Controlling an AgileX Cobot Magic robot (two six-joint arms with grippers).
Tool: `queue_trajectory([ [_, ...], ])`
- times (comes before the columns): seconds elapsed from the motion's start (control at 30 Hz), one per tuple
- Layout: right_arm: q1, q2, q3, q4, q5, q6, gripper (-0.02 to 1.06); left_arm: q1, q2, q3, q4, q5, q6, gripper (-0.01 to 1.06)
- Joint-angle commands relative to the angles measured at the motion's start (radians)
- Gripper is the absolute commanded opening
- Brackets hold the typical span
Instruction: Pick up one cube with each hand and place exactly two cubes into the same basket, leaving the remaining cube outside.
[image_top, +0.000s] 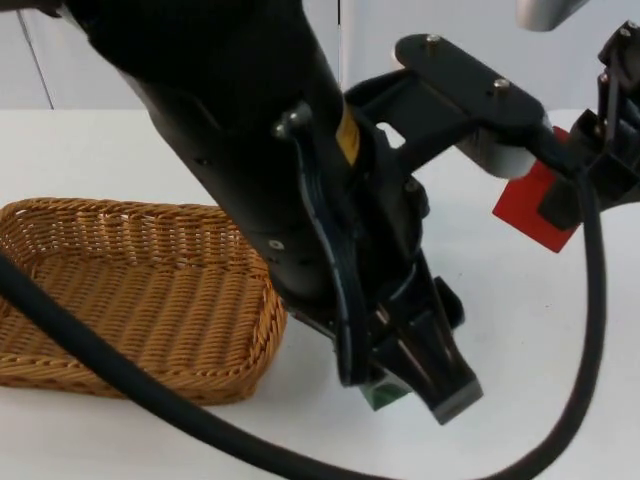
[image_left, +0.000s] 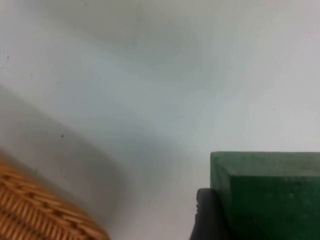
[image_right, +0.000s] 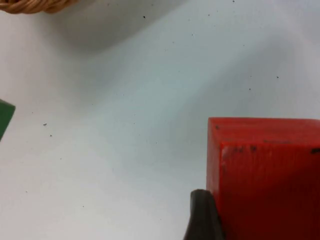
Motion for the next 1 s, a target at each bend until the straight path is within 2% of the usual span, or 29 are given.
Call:
queue_trajectory([
  [0.0, 0.005, -0.011, -0.003, 0.002, 0.006, 0.002, 0.0, 0.001, -0.012, -0.003, 0.049, 0.018, -0.039, 0.0],
  [0.57, 0.005, -0.011, -0.003, 0.008, -0.05, 0.004, 0.0, 0.009, -0.012, -0.003, 0.143, 0.023, -0.05, 0.0],
  [0.7, 0.005, -0.006, -0.007, 0.008, -0.077, 0.004, 0.0, 0.078, -0.012, -0.001, 0.135, 0.023, -0.05, 0.0],
  [0.97, 0.005, 0.076, -0.084, 0.026, -0.038, 0.004, 0.0, 0.226, -0.012, -0.001, 0.124, 0.021, -0.05, 0.0],
])
